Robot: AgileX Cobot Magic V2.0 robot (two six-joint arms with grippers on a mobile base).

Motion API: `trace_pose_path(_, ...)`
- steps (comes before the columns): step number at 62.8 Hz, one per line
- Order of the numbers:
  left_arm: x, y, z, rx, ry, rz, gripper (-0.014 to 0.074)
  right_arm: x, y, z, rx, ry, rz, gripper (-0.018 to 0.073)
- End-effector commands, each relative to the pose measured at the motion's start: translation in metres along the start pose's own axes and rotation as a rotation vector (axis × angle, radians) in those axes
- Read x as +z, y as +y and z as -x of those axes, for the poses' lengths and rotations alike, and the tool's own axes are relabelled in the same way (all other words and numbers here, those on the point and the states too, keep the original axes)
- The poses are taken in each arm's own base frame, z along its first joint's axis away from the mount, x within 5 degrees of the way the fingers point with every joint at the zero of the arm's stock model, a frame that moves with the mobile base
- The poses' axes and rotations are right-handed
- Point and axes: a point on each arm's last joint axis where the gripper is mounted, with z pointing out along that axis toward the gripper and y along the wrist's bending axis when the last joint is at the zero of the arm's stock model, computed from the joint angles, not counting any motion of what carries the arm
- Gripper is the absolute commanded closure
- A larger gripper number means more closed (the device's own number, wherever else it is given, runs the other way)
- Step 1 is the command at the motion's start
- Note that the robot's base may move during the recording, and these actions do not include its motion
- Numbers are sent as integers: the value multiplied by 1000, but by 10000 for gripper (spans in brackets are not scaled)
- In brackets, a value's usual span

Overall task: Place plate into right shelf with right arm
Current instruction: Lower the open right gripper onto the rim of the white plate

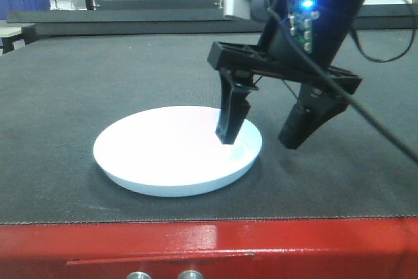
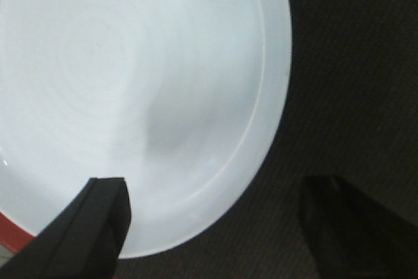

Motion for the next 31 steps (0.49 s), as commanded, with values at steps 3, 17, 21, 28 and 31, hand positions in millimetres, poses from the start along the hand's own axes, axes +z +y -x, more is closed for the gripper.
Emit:
trace_pose_path(3, 0, -1, 4, -8, -75, -15, 643, -16, 9, 15, 14, -113, 43, -73)
trace_pose_path(17, 0, -1, 4, -8, -75, -15, 643, -10, 9, 19, 53, -111, 53, -34)
trace_pose_path(21, 0, -1, 4, -8, -75, -15, 643, -10, 9, 19, 54, -111, 52, 17)
trace_pose_path(28, 0, -1, 4, -8, -75, -15, 643, -5, 7, 18, 58, -94, 49, 145)
trace_pose_path(31, 0, -1, 4, -8, -75, -15, 643, -2, 6, 18, 62, -81, 47, 190)
